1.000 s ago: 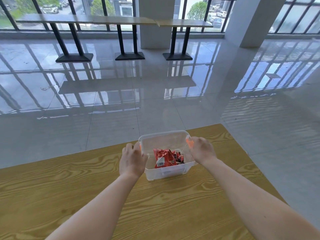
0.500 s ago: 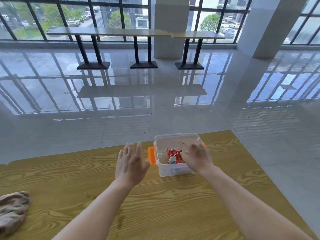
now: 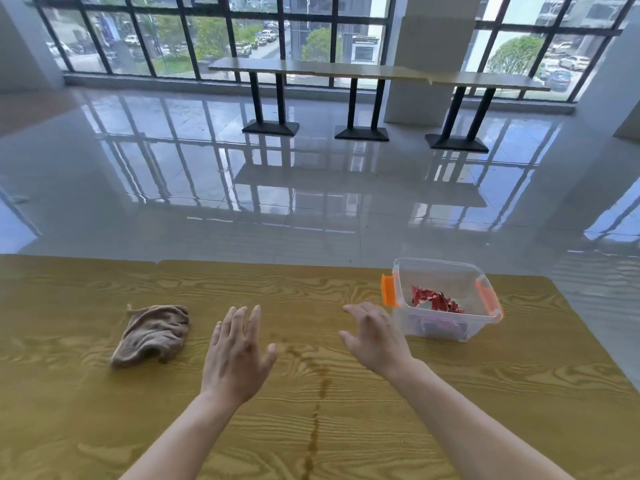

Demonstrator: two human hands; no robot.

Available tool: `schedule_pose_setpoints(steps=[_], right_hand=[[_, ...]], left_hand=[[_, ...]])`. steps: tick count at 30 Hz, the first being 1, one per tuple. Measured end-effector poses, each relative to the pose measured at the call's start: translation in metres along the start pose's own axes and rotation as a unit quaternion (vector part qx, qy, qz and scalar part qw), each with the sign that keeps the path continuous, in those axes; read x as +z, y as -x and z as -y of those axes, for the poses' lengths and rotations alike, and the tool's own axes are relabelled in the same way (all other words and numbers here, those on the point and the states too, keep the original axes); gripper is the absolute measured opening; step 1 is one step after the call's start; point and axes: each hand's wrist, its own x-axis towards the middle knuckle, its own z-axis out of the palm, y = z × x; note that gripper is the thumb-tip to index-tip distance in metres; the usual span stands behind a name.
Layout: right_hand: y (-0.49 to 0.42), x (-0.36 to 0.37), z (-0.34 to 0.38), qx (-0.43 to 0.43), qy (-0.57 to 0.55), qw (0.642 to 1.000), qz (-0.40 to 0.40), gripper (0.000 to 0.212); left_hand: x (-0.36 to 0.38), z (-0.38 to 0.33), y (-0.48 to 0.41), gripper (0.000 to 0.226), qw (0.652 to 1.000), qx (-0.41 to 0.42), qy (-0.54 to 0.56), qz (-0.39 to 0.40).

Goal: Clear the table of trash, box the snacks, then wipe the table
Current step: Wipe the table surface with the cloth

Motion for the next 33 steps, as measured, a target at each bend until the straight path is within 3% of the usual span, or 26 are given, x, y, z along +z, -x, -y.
schedule_pose_setpoints(steps=[11,21,27,29,33], right_hand=[[-0.019,0.117,0.165,-0.036,0.0,0.993,0.114,0.054],[-0.088,0.226,0.274,-0.08,-0.056,0.982,0.162,0.059],[-0.12,0.281,0.298,-0.108,0.07,0.96,0.248,0.059],[-0.114,0.288,0.293,-0.116,0.108,0.962,0.221,0.05],[-0.076,0.279,0.266,-0.093,0.114,0.985,0.093,0.03]], left_hand=[[-0.004,0.182,0.067,0.076,0.996,-0.072,-0.027,0.033],[0.059,0.269,0.095,0.079,0.989,-0.059,-0.07,0.115],[0.077,0.282,0.102,0.077,0.991,-0.04,-0.061,0.11],[0.079,0.283,0.103,0.077,0.992,-0.035,-0.059,0.101],[0.08,0.285,0.104,0.077,0.995,-0.032,-0.047,0.086]])
